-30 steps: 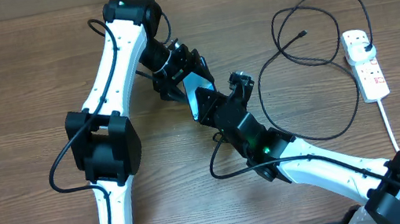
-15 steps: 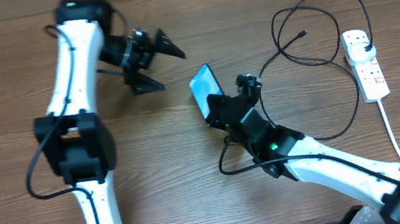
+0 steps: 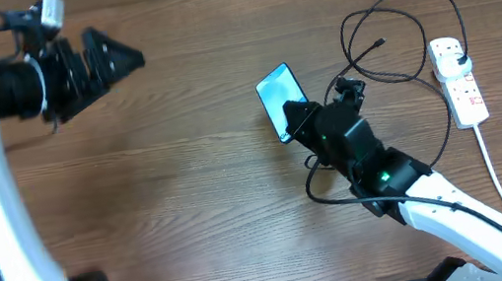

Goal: Plug charger to phone and switch on socket
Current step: 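Open the left gripper and pull it back from the phone, then bring the left gripper to the phone's bottom end and grasp it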

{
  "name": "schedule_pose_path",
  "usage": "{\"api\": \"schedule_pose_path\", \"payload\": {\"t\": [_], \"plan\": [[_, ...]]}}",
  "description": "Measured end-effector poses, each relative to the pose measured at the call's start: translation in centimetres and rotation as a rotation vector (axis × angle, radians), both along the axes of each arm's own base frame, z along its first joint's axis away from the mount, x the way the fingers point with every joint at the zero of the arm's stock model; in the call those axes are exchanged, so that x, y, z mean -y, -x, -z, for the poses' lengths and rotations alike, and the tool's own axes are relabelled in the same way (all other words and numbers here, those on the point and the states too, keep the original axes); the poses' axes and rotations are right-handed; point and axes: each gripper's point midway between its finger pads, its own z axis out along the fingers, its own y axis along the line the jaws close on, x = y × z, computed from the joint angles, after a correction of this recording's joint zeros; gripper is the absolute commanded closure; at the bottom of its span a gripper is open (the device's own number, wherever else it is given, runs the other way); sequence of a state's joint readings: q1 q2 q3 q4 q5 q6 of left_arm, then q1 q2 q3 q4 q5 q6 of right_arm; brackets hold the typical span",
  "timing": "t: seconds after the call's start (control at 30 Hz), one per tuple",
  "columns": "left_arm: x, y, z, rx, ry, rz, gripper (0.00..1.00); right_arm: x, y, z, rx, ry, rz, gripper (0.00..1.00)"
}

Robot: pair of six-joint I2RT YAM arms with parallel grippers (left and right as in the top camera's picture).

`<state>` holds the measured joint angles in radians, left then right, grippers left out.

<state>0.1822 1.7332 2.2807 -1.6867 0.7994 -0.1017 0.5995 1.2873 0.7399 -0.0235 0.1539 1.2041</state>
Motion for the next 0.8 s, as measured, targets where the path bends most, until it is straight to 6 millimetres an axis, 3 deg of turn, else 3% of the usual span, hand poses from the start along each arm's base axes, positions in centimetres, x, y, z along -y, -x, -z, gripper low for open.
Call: {"api": "schedule_pose_path", "payload": {"t": [0.07,0.13,0.23,0.3,0.37,0.4,0.47,0.5,0.6,0.73,0.8], "plan": [[-0.6,3.1,-2.3,0.099,-0.121,-0.044,0.00,0.4,-0.2,0.1,-0.019,-0.029,0.008,0.96],[-1.2,5.3,-3.0,0.141,-0.192,-0.085,0.00,0.6,-0.4,0.1,-0.030,-0.044,0.011,0.96],[-2.7,8.7,-2.0,0.137,-0.292,-0.157,0.00,0.7,-0.4,0.2,-0.043,-0.063,0.006,0.96],[-3.6,9.9,0.3,0.091,-0.319,-0.207,0.00,0.4,-0.2,0.2,-0.054,-0.078,-0.012,0.96],[-4.8,9.5,3.7,0.042,-0.311,-0.282,0.00,0.1,0.0,0.3,-0.063,-0.090,-0.030,0.96],[-5.2,8.0,4.8,0.075,-0.285,-0.318,0.01,-0.1,0.1,0.2,-0.064,-0.095,-0.038,0.96],[-5.1,6.1,9.7,0.000,-0.163,-0.381,0.00,-0.3,0.2,0.3,-0.076,-0.107,-0.044,0.96],[-4.5,4.2,11.2,0.013,-0.058,-0.408,0.00,-0.3,0.4,0.5,-0.099,-0.126,-0.032,0.96],[-2.2,2.4,15.8,-0.105,0.199,-0.435,0.00,-0.4,1.0,1.3,-0.178,-0.185,-0.003,0.96],[2.5,1.9,20.7,-0.358,0.464,-0.371,0.00,-1.2,1.6,1.2,-0.246,-0.285,0.003,0.96],[4.6,2.0,21.6,-0.452,0.531,-0.323,0.00,-1.5,1.8,1.2,-0.269,-0.315,-0.001,0.96]]}}
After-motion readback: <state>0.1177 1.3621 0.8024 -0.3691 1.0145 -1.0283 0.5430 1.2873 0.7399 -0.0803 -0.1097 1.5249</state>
